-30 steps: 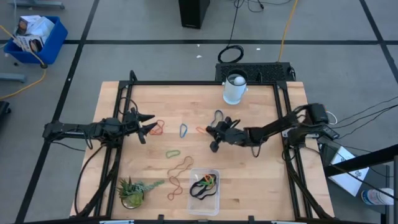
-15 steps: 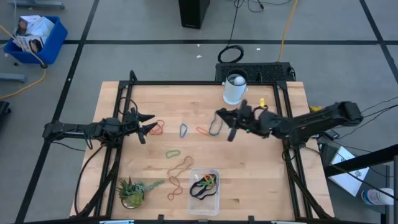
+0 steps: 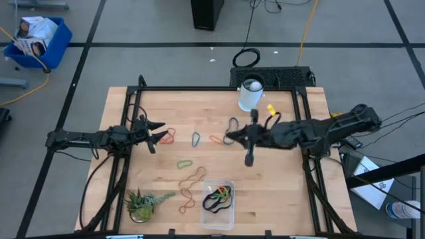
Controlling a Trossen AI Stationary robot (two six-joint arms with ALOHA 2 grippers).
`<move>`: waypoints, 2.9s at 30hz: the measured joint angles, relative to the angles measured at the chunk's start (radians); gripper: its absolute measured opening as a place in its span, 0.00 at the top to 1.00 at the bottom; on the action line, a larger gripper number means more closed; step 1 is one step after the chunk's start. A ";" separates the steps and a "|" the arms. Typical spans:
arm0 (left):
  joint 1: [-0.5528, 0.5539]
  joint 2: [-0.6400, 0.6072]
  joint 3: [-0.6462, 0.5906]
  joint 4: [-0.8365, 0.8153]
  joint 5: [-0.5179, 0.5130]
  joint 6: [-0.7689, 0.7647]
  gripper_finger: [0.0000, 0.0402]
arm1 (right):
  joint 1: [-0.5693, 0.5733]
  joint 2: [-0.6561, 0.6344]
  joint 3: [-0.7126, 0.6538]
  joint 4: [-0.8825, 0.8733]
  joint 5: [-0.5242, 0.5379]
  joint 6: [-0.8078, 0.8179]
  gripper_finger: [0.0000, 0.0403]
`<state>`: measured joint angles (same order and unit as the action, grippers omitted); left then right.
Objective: Pick and place rubber bands into bin
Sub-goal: Put the black rubber band into the transparent bin, then put the light brown rubber band into the transparent bin
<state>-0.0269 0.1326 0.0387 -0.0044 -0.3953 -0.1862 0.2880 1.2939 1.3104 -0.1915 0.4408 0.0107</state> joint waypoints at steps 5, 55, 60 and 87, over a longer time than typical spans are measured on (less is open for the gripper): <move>0.000 0.000 0.000 0.000 0.000 0.001 0.48 | 0.060 0.147 0.110 -0.167 -0.008 0.024 1.00; 0.000 0.000 0.000 0.000 0.005 -0.031 0.48 | 0.163 0.647 0.130 -0.269 -0.365 0.308 0.89; 0.000 0.000 0.000 0.000 0.005 -0.031 0.48 | 0.163 0.647 0.130 -0.269 -0.365 0.307 0.78; 0.000 0.000 0.000 0.018 0.012 -0.204 0.48 | 0.042 0.093 0.124 -0.297 -0.360 0.155 0.65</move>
<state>-0.0267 0.1328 0.0387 0.0135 -0.3830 -0.3902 0.3298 1.3871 1.4344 -0.4889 0.0805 0.1658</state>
